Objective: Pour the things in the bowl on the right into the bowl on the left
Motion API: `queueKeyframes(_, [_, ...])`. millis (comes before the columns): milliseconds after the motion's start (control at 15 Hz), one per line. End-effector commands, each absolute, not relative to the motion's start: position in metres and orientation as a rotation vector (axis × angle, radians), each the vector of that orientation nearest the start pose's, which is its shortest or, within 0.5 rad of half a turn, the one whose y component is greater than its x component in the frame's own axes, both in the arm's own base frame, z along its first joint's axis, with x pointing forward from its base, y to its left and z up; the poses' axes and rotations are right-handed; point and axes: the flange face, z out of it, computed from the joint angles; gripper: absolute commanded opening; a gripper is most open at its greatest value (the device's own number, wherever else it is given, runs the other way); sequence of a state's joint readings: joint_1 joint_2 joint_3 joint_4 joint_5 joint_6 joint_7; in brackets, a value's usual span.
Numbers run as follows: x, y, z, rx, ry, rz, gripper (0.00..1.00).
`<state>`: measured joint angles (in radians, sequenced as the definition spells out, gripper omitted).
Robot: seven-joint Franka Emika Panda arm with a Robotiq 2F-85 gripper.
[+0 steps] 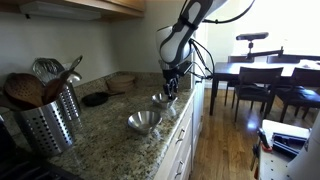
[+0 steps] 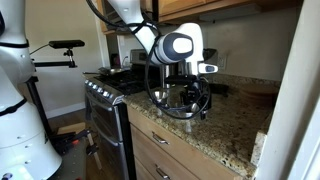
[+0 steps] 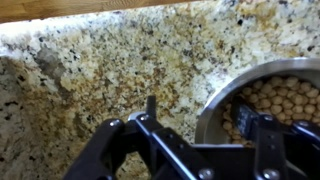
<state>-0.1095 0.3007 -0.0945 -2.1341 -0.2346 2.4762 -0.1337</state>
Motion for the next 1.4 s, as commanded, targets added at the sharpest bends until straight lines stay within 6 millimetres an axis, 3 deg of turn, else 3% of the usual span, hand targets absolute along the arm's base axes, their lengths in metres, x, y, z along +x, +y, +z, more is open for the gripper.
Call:
queueKeyframes(0, [0.566, -0.117, 0.27, -3.321, -0.152, -0.029, 0.47])
queueKeyframes(267, [0.566, -0.117, 0.269, -3.32, -0.148, -0.029, 0.22])
queueKeyframes(467, [0.566, -0.116, 0.268, -3.318, -0.147, -0.029, 0.1])
queueKeyframes(1133, [0.564, -0.117, 0.275, -3.318, -0.133, -0.054, 0.11])
queueKeyframes(1333, [0.561, -0.116, 0.285, -3.323, -0.136, -0.072, 0.11])
